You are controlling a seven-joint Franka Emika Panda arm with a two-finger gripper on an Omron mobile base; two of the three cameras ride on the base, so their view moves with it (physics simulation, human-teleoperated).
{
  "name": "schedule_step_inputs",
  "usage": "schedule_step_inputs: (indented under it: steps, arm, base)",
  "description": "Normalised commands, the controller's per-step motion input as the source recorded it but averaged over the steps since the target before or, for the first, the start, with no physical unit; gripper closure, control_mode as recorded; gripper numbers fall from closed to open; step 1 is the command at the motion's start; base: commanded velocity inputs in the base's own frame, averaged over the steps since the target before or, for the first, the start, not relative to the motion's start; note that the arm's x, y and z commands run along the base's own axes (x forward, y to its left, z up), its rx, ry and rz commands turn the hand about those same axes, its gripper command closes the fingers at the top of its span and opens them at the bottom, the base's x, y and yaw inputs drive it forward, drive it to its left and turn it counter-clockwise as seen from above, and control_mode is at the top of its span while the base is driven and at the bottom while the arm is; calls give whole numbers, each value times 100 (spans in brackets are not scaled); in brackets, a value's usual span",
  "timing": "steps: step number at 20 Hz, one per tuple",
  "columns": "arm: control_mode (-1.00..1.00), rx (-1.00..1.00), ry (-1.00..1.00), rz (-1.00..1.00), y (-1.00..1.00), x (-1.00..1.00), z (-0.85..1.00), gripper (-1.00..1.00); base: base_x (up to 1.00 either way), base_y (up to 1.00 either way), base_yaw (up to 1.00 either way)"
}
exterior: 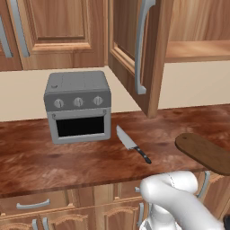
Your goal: Move the cutting board and knife to the sink. Then move spray from the cabinet to the counter.
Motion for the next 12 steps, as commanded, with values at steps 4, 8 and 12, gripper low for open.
schedule_step_inputs:
  steps: [4,8,12]
  arm:
    - [-100,0,4,0,4,13,0,-100]
    - [-100,0,2,0,3,14,0,-100]
    - [-100,0,3,0,5,13,0,-100]
  base:
    - [0,0,0]
    - [0,0,0]
    - [0,0,0]
